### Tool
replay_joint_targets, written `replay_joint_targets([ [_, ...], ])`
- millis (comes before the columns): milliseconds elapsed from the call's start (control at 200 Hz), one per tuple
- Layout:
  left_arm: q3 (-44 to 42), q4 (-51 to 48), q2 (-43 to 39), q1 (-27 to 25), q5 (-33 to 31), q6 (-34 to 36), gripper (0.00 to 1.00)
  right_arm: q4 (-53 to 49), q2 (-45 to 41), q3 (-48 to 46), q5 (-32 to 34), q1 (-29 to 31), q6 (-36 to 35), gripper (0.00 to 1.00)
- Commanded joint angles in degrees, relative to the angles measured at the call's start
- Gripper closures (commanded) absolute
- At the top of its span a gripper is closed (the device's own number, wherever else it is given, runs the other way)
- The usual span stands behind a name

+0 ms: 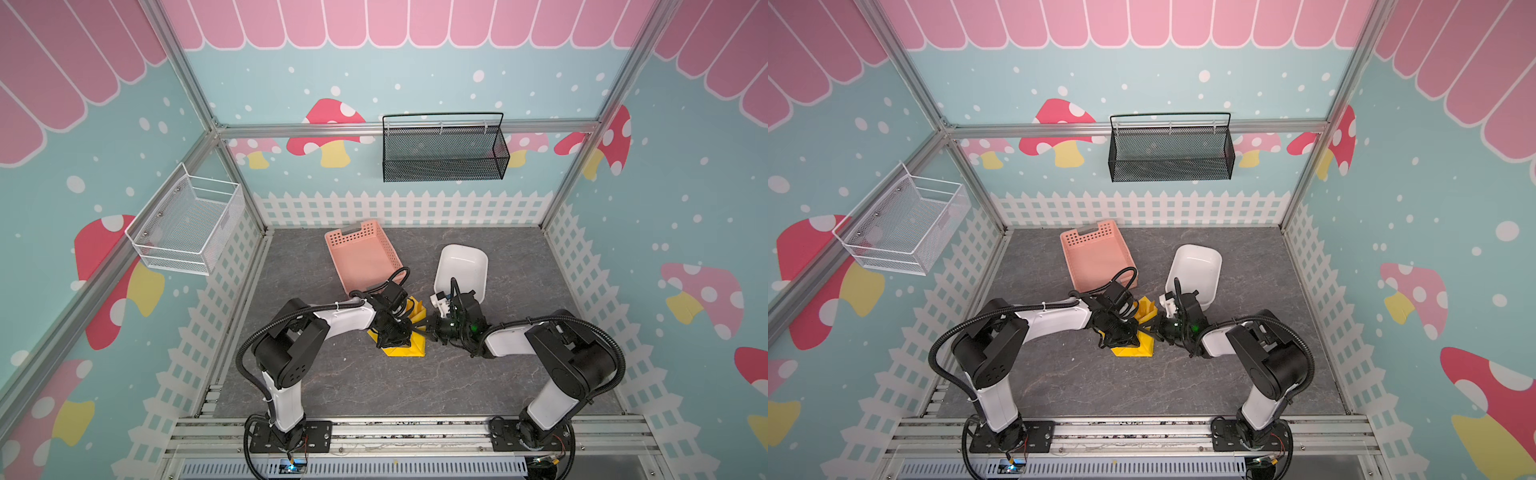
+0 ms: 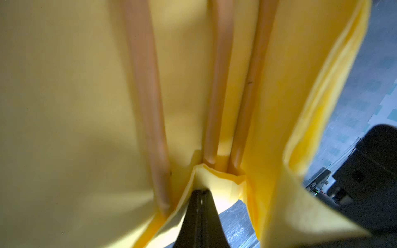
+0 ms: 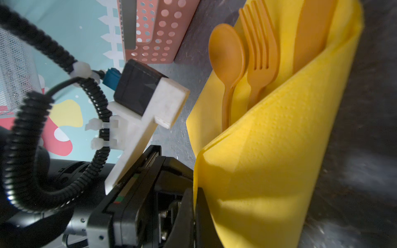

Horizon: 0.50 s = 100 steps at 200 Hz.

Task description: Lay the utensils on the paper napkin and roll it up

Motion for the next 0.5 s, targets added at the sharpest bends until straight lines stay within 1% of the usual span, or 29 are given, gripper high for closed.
replay_joint_targets([
  [0, 0.4, -0.8, 2.1, 0.1, -0.7, 0.1, 0.99, 2.3, 1.1, 1.3, -1.5, 0.8, 0.7, 1.0],
  [225, 0.3, -0.7, 2.2, 0.1, -0.6, 0.1, 0.99, 2.6, 1.9, 1.3, -2.2, 1.3, 0.8, 1.0],
  [495, 0.2, -0.5, 2.0, 0.1, -0.7, 0.1, 0.99, 4.0, 5.0, 2.6, -4.0, 2.4, 1.1, 1.0],
])
